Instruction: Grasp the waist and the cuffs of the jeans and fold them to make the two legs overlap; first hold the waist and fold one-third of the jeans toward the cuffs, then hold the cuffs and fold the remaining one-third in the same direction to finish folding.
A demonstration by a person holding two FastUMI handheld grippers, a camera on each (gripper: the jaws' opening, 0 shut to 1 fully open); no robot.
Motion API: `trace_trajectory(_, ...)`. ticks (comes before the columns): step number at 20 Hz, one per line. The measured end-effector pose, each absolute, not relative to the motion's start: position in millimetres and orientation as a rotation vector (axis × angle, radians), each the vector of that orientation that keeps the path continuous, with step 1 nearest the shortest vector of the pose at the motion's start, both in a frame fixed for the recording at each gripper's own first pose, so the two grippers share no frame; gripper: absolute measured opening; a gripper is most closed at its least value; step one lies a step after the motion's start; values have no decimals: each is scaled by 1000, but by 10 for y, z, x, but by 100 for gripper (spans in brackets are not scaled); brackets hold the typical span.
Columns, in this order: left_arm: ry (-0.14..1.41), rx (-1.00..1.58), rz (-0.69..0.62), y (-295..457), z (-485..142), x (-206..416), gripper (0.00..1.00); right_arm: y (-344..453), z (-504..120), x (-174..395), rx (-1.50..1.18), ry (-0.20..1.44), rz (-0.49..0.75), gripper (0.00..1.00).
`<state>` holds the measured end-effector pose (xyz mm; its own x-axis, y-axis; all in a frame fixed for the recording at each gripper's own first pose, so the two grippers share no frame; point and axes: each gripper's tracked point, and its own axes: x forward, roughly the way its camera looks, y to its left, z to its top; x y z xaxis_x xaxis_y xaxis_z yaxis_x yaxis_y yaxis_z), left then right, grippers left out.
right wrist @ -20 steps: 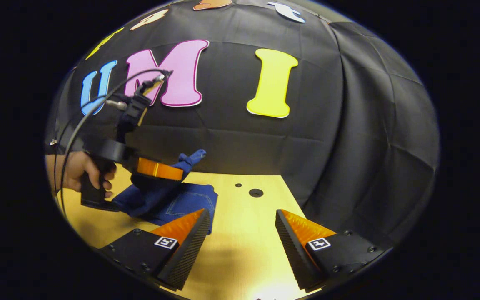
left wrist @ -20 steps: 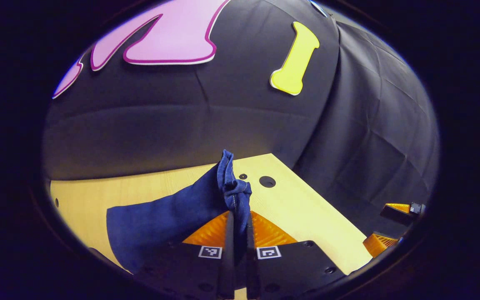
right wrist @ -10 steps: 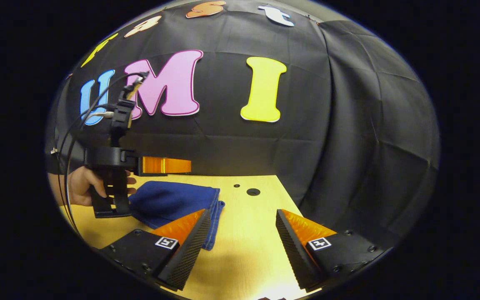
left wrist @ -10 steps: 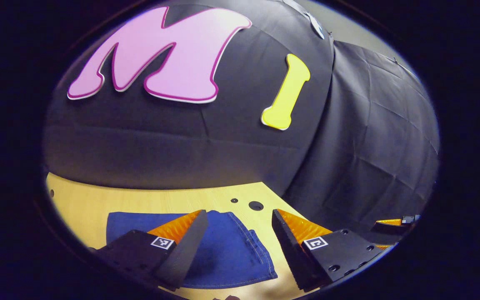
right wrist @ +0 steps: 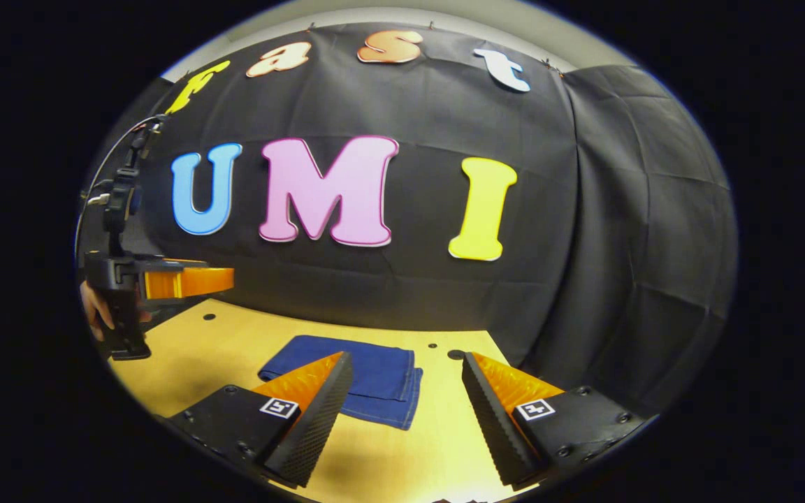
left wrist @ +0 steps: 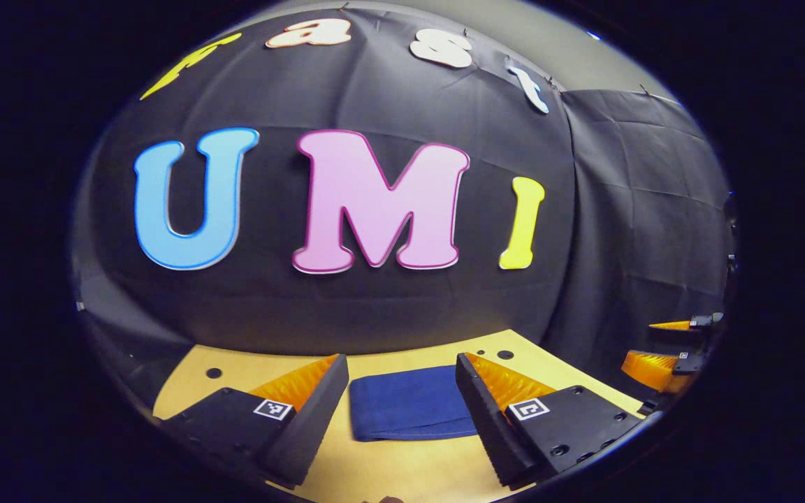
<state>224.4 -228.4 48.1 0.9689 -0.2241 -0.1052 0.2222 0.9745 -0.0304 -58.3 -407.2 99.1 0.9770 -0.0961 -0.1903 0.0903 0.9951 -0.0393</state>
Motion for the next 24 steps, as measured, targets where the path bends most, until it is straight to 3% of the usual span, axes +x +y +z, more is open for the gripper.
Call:
trace_trajectory(6,50,-71,-107,-1513,800,1205,96,-3418,1468,-1062,-23,111,-58,96)
trace_trajectory(11,51,-69,-51,-1130,652,682,96,-3045,1525,-1506,-14,93,-52,96)
trace_trajectory(15,83,-83,-33,-977,526,481,97,-2940,1610,-1746,-41,69,-52,93)
trace_trajectory(16,84,-85,-28,-958,524,467,96,-2938,1606,-1745,-54,66,-44,96)
trace_trajectory(17,86,-83,-17,-934,523,462,96,-2935,1595,-1724,-57,70,-36,93)
trace_trajectory(22,67,-47,37,-880,664,511,96,-2902,1662,-1508,-31,65,49,96)
trace_trajectory(24,57,-43,-12,-1049,758,563,96,-2988,1777,-1455,-44,36,38,96)
